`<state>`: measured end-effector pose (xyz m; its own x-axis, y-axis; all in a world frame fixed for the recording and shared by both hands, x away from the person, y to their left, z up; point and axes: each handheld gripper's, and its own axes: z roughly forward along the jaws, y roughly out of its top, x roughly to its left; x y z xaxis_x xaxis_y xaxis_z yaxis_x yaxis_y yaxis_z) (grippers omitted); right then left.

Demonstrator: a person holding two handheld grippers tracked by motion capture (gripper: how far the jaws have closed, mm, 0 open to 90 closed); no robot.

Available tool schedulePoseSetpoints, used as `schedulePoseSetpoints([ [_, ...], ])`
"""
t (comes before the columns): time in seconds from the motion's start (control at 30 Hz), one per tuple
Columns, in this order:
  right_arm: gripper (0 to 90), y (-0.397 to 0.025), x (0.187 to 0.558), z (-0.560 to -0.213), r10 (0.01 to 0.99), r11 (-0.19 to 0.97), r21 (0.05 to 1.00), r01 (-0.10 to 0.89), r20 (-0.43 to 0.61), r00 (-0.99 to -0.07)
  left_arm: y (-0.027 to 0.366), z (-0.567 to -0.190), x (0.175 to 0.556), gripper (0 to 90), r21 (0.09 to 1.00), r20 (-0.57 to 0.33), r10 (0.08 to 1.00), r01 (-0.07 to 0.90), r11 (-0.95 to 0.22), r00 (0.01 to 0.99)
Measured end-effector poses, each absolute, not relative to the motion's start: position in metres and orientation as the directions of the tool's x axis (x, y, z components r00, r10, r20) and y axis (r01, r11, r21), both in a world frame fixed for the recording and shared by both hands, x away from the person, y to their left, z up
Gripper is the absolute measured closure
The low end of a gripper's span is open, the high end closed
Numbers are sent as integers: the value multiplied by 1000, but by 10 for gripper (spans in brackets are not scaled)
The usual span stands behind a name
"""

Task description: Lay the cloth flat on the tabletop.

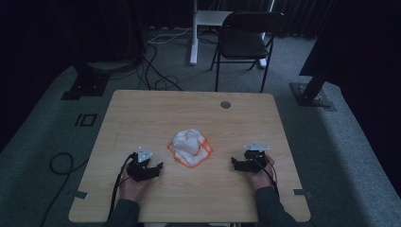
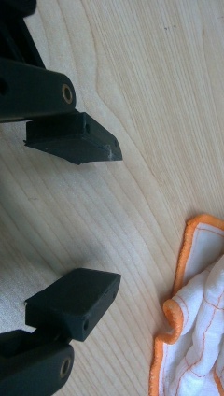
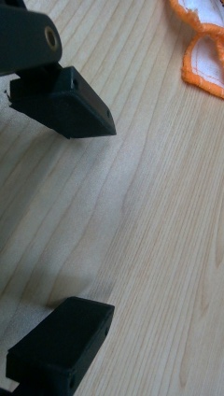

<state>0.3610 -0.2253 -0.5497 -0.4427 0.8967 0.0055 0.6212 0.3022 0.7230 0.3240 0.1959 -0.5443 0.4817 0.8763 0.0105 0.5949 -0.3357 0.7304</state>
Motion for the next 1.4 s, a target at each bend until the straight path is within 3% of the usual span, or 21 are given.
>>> schedulePoseSetpoints([
  [0.67,143,-223,357,-550,906,287,726,625,7,-423,196,-544,325,368,731,11,877,594,-335,481],
  [0.87,197,-222,356,-548,907,285,725,627,7,-420,199,-543,325,451,728,9,876,597,-336,482],
  [1.07,194,-221,356,-547,900,297,719,629,9,-436,199,-542,328,463,725,10,873,598,-342,488],
  [1.4,286,-220,355,-544,889,318,709,629,7,-458,198,-541,330,485,721,9,870,600,-347,492],
])
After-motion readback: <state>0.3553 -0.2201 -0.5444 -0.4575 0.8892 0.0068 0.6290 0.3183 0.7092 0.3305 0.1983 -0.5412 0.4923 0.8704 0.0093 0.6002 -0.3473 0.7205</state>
